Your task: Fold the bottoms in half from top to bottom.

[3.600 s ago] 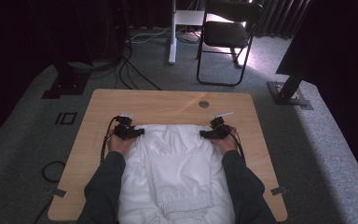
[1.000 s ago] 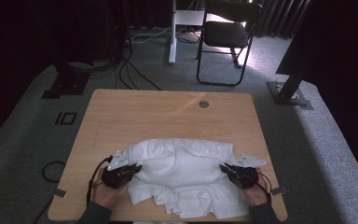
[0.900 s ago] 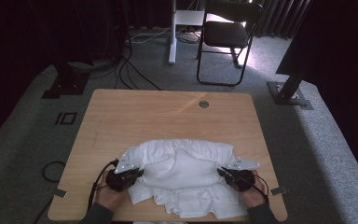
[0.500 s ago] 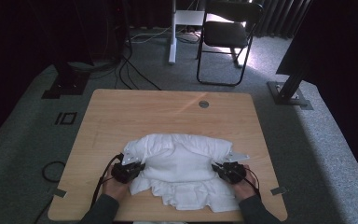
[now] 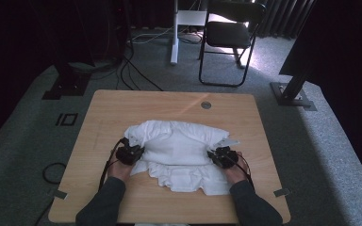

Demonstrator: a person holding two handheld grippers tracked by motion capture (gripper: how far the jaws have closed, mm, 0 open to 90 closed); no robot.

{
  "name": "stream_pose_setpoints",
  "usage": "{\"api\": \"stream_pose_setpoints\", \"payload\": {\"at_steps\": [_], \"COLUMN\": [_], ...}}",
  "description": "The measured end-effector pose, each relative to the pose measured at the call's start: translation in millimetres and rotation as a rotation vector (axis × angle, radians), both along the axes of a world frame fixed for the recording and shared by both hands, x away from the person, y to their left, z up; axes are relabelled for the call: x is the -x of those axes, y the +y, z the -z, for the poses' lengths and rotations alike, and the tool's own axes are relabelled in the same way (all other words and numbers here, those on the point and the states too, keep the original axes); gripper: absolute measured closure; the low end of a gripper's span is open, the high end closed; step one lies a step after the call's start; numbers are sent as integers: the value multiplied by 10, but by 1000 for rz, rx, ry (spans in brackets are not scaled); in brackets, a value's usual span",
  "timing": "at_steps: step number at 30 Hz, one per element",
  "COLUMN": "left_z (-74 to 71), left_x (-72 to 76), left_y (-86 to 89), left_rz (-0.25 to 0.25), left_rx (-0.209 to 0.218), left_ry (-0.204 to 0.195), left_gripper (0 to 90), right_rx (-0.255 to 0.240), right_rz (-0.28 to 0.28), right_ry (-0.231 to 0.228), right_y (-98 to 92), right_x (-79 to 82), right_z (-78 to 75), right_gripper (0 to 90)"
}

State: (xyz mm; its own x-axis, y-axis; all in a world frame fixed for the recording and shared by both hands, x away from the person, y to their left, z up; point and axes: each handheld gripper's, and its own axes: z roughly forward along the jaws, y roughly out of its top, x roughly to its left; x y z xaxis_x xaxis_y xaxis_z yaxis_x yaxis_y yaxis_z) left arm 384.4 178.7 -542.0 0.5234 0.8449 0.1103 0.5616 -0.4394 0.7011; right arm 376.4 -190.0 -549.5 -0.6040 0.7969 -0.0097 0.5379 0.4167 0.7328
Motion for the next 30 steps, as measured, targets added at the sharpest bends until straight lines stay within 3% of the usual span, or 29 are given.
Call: {"api": "stream_pose_setpoints", "payload": {"at_steps": [7, 13, 16, 18, 23, 24, 25, 28, 30], "left_z": [-17, -54, -185, -327, -779, -779, -920, -1159, -1221], "left_x": [-297, -389, -340, -284, -184, -184, -149, -88, -65], "left_y": [-92, -113, -84, -56, 19, 19, 46, 84, 103], "left_rz": [-84, -119, -113, -96, -73, -73, -62, -46, -41], "left_rx": [-39, -24, 48, 123, 247, 247, 284, 324, 347], "left_ry": [-7, 2, -39, -81, -194, -194, -227, -282, -294], "left_gripper": [862, 862, 866, 867, 868, 869, 869, 870, 870], "right_rx": [-30, -42, -39, -65, -126, -126, -140, -152, -149], "right_rz": [62, 75, 46, 48, 76, 76, 84, 102, 106], "right_ry": [-10, 12, 9, -9, -138, -138, -159, -211, -231], "right_y": [72, 96, 72, 24, -133, -133, -170, -262, -285], "right_x": [-280, -391, -391, -375, -302, -302, -296, -305, -305], "right_z": [19, 2, -35, -112, -494, -494, -575, -800, -855], "right_gripper": [837, 838, 839, 840, 841, 841, 841, 842, 842]}}
